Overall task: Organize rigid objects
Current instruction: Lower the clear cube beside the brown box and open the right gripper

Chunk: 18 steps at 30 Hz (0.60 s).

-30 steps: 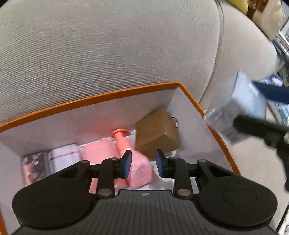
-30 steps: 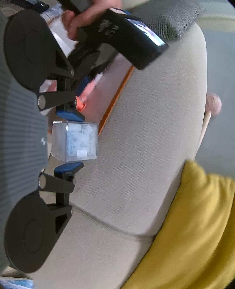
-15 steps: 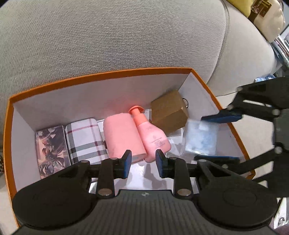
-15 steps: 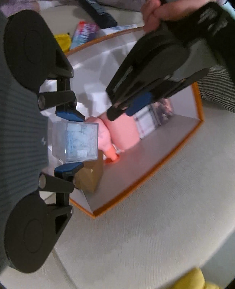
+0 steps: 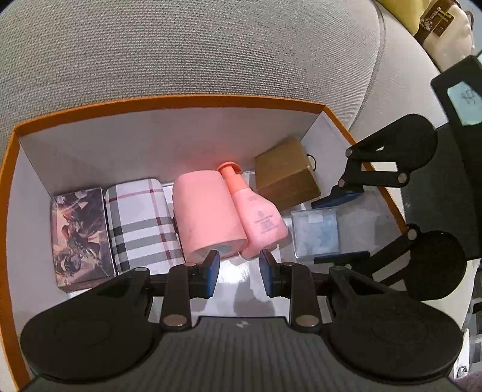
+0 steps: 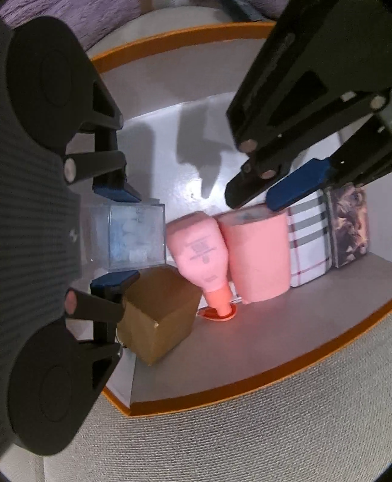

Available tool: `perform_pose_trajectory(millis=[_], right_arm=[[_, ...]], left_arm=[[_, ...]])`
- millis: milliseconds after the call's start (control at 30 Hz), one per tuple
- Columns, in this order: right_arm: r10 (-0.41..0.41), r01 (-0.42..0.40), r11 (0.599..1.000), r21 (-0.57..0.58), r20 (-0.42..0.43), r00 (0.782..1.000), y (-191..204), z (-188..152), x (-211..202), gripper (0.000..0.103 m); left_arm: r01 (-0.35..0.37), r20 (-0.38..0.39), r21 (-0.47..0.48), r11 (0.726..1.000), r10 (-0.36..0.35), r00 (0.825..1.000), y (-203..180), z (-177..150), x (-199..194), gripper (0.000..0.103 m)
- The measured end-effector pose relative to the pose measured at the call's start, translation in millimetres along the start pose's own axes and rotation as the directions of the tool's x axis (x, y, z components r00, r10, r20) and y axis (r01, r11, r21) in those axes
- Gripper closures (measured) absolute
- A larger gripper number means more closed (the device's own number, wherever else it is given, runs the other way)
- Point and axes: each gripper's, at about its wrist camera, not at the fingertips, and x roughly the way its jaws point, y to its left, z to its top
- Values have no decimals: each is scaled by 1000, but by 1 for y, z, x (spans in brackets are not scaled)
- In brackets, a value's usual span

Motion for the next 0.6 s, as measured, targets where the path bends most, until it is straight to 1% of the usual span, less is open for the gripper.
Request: perform_pose_trajectory(millis=[167, 200, 267, 300, 333, 433, 533, 600], right_arm=[[11, -12, 999, 35, 34, 999, -8, 1, -25, 53], [7, -10, 999, 50, 43, 999, -12, 2, -31, 55], [-17, 12, 996, 88, 50, 999, -21, 4, -41, 57], [-33, 28, 995, 100, 50, 998, -25, 6, -42, 64], [-53, 47, 993, 106, 48, 997, -29, 9, -44, 67], [-87, 85, 991, 105, 12, 996, -35, 14, -41, 68], [-83, 85, 990, 109, -22, 996, -40, 19, -32, 58], [-87, 90, 987, 129, -33, 996, -47, 22, -25, 45]], left_arm=[[20, 7, -16, 1000, -20, 1000, 3, 0, 0, 70], [24, 17, -17, 1000, -24, 1000, 4, 1, -2, 70], [34, 33, -24, 999, -33, 999, 5, 5, -5, 70], [41, 41, -30, 999, -40, 998, 6, 7, -5, 70], [41, 45, -34, 999, -40, 998, 7, 9, -6, 70], [35, 61, -34, 999, -32, 998, 7, 13, -8, 70], [45, 67, -42, 998, -42, 997, 9, 12, -9, 70], [51, 65, -46, 998, -48, 997, 11, 10, -7, 70]])
